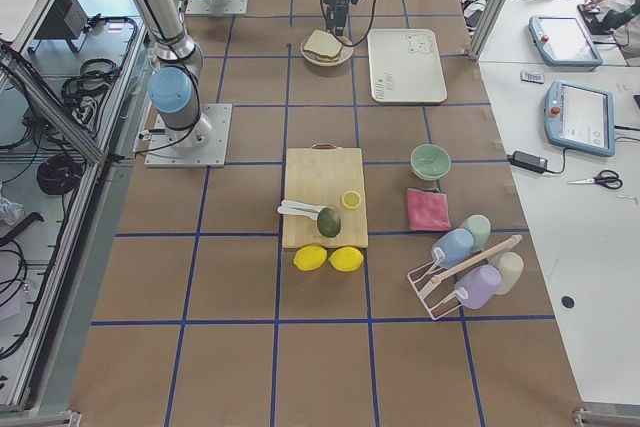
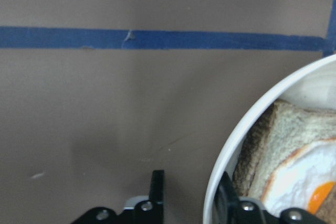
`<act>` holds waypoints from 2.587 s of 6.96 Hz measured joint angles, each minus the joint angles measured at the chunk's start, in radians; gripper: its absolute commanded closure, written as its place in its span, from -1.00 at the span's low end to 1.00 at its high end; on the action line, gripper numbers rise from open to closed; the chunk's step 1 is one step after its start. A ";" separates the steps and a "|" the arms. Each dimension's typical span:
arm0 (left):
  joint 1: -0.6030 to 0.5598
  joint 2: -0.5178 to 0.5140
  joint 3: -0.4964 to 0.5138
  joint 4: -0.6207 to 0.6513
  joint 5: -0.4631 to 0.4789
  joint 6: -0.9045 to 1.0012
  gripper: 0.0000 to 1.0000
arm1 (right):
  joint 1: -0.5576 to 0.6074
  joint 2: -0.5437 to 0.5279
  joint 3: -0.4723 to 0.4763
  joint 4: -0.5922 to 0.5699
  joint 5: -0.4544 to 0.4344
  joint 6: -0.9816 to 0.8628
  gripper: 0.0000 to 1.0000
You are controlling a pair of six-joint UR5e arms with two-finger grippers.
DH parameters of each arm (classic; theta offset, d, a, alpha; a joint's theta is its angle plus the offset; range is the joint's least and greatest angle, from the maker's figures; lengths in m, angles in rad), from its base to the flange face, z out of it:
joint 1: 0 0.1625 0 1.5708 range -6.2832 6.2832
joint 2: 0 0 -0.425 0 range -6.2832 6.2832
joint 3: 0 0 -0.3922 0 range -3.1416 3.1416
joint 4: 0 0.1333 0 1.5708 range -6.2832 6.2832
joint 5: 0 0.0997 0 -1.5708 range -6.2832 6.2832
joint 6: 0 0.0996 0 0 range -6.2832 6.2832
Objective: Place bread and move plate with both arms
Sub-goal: 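Close the left gripper on the white plate rim, then slide the plate with the left gripper onto the cream tray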
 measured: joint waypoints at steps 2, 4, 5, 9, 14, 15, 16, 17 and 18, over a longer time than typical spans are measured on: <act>0.000 0.004 0.000 0.000 0.001 0.000 1.00 | -0.001 0.000 0.000 0.000 0.002 0.000 -1.00; 0.003 0.017 0.002 0.004 -0.006 0.000 1.00 | -0.001 -0.001 -0.001 -0.002 0.005 -0.013 -1.00; 0.005 0.026 0.003 0.006 -0.020 -0.004 1.00 | -0.001 -0.001 -0.001 -0.006 0.005 -0.039 -1.00; 0.055 0.043 0.023 -0.002 -0.129 -0.018 1.00 | -0.001 -0.001 0.000 -0.008 -0.008 -0.070 -1.00; 0.066 -0.127 0.411 -0.201 -0.133 -0.019 1.00 | -0.001 0.000 0.000 -0.006 -0.014 -0.068 -1.00; 0.066 -0.183 0.489 -0.212 -0.133 -0.027 1.00 | -0.001 0.000 0.000 -0.006 -0.014 -0.069 -1.00; 0.063 -0.237 0.556 -0.216 -0.134 -0.040 1.00 | -0.001 0.000 0.000 -0.006 -0.014 -0.069 -1.00; 0.058 -0.288 0.614 -0.217 -0.134 -0.050 1.00 | -0.001 0.000 0.000 -0.005 -0.014 -0.069 -1.00; 0.051 -0.335 0.667 -0.217 -0.133 -0.060 1.00 | -0.002 0.000 0.000 -0.005 -0.014 -0.069 -1.00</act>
